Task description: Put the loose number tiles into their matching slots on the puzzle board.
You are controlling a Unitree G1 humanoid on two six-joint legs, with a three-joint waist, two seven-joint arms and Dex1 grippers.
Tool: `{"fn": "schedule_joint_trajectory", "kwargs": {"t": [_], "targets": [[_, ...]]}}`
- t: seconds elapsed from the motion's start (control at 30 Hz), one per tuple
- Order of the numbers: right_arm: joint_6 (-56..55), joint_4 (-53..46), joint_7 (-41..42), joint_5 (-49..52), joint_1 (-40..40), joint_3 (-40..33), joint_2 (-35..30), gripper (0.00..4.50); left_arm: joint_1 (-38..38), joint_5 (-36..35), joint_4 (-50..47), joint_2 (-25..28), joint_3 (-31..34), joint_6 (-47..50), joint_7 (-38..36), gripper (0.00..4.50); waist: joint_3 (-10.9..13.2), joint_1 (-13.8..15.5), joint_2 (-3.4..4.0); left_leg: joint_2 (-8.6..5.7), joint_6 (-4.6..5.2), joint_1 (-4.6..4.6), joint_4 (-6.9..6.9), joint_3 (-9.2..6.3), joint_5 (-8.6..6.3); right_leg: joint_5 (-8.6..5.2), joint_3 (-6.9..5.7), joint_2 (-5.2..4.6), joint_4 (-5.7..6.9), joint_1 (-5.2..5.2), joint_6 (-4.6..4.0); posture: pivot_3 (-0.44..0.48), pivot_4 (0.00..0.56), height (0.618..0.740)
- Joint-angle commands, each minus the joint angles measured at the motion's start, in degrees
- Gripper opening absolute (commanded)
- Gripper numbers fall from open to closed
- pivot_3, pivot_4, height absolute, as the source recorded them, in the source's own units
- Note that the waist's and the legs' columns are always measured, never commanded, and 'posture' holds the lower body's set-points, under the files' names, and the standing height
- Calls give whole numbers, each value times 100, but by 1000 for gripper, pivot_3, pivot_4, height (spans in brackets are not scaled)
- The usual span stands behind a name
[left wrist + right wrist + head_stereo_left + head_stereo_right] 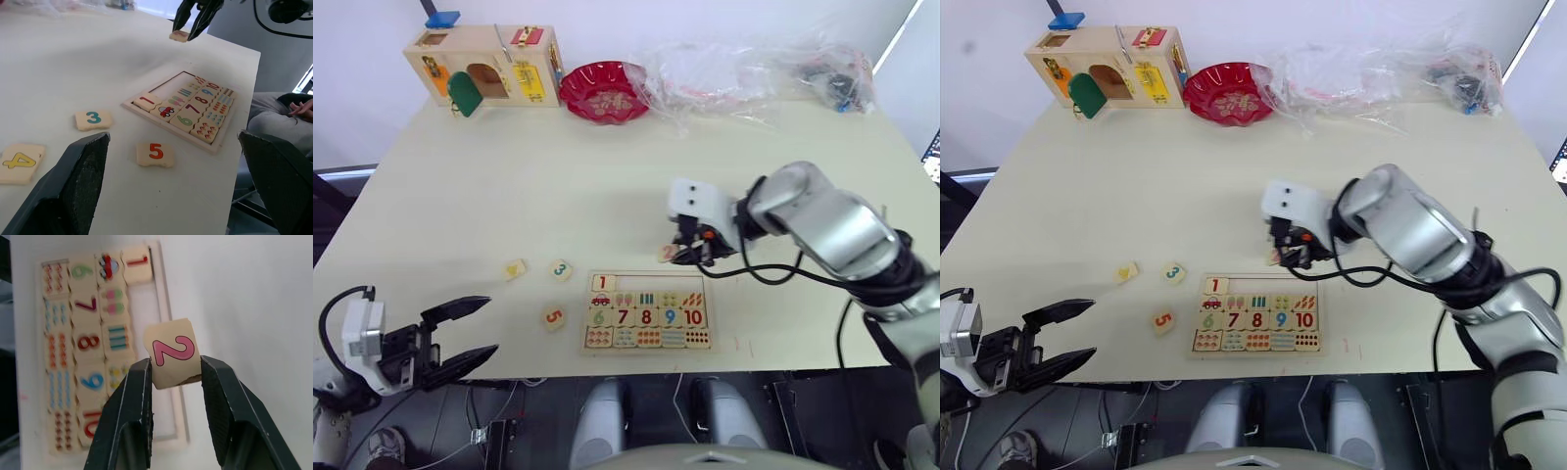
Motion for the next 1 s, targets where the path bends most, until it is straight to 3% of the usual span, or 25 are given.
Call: {"fn": "schedule_joint_trajectory", "kwargs": {"t": [0.03, 0.37, 1.0], "targets": [[454, 206, -418, 153, -323, 92, 398, 883, 116, 17, -113, -43, 199, 9, -178, 4500, 0, 0, 0, 0, 0, 0, 0, 2, 0, 0, 0, 0, -1, 1, 0, 0, 150, 740], [418, 718, -1308, 277, -337, 688, 1223, 883, 106, 39, -79, -86, 359, 64, -178, 4500, -5, -21, -8, 1, -3, 2, 19, 17, 2, 0, -13, 3, 8, 13, 1, 0, 150, 740], [111, 1301, -1972, 393, -55, 947, 1827, 883, 7, 121, 27, -411, 794, 315, -155, 4500, -7, -136, -15, 4, -5, 6, 57, -4, 4, -2, -13, 6, 65, 12, 1, 0, 150, 740]]}}
